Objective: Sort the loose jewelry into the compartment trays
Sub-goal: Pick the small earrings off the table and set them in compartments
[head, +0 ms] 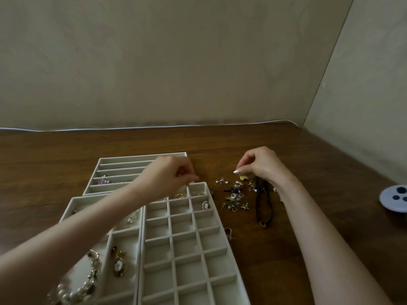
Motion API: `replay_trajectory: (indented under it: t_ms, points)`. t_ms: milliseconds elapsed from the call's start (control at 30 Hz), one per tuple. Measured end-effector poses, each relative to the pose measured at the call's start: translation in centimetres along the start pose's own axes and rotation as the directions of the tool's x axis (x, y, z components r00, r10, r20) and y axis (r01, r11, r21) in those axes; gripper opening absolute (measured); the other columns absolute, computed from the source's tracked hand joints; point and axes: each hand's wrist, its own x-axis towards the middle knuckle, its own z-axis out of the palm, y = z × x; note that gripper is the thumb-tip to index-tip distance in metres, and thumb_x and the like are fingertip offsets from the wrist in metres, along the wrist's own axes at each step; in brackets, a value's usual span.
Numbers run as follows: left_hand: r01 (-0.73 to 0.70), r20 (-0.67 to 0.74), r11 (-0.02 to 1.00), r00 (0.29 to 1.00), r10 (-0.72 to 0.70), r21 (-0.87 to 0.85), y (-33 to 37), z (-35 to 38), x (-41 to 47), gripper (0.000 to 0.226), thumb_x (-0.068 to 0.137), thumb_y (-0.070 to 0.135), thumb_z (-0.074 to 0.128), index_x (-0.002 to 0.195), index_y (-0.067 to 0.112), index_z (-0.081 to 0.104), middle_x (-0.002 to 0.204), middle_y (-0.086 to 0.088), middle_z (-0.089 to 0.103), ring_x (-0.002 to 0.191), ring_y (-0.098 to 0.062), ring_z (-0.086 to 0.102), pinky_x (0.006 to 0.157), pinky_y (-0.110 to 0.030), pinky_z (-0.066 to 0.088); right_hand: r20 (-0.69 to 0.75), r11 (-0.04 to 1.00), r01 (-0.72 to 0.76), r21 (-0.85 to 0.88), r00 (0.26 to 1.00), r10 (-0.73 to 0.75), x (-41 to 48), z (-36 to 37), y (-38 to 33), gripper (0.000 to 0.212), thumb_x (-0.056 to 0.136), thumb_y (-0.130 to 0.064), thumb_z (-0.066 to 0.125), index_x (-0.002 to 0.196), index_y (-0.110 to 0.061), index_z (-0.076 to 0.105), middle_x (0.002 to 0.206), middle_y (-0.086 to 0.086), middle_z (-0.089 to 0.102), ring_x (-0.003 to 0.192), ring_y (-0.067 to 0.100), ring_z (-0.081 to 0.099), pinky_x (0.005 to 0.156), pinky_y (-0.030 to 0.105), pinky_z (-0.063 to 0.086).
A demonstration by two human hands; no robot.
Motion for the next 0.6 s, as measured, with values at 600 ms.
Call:
replay_trajectory:
  t_ms: [600]
  points:
    - [-0.01, -0.127, 0.983, 0.992, -0.014, -0.182, -2.9, -0.4, -0.9, 0.003, 0.085, 0.015, 0.064, 0.084, 0.017, 0.066, 0.075, 0.008, 0.069, 0.074, -0.002, 0.063, 0.064, -0.006, 0.042, 0.392, 0.97, 0.244, 0.007, 0.891, -0.227, -3.8, 4.4, -5.7, 0.01, 0.076, -0.01, 0.076, 0.085, -0.013, 0.075, 0.086, -0.006, 0.07, 0.086, 0.003, 0.062, 0.079, 0.019, 0.05]
